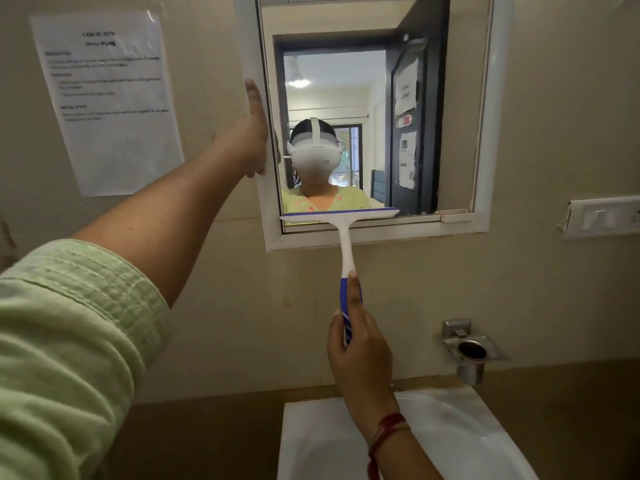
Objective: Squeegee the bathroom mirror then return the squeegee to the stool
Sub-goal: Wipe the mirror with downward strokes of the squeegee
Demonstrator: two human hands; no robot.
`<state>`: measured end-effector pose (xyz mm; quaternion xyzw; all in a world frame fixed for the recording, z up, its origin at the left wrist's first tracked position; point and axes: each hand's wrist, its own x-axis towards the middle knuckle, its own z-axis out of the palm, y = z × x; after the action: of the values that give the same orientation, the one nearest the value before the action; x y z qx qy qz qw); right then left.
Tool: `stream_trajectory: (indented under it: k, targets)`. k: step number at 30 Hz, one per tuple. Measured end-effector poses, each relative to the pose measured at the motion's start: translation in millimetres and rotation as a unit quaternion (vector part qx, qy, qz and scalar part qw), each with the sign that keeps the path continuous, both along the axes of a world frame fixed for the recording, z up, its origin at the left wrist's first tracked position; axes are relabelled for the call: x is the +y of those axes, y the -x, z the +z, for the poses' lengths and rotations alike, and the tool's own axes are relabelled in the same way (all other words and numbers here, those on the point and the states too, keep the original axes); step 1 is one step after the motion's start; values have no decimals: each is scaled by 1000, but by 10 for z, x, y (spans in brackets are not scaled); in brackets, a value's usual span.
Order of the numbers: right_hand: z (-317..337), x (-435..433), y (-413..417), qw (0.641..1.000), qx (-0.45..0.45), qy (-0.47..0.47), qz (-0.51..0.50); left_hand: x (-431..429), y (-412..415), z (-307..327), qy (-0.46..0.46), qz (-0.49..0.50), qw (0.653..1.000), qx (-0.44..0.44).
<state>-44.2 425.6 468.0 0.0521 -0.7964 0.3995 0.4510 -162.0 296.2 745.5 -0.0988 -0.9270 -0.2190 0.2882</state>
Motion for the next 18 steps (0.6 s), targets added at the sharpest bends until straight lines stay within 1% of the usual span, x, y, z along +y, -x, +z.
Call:
stream_trajectory:
  k: [1,4,8,11,14,16,18]
  targets:
    - [-24,6,-3,1000,-12,-5,0,-4,8,-3,-8,5,1000,-15]
    - [-70,16,-53,1000,-6,-15,-1,-6,-9,-16,34,16,999,-3]
    - [-65,29,-58,999,-19,-30,-7,39,-38,-32,35,35,999,-13]
    - [-32,39,-83,999,-35,-31,0,84,-87,-32,63,67,996,-12]
    - [63,102,-139,999,-14,-29,25,136,-138,-42,106,121,987,19]
    - [222,183,-187,999,9,-38,32,202,-192,-33,122,145,982,14]
    - [393,274,-224,998,34,-24,42,249,-225,-19,130,152,980,-6]
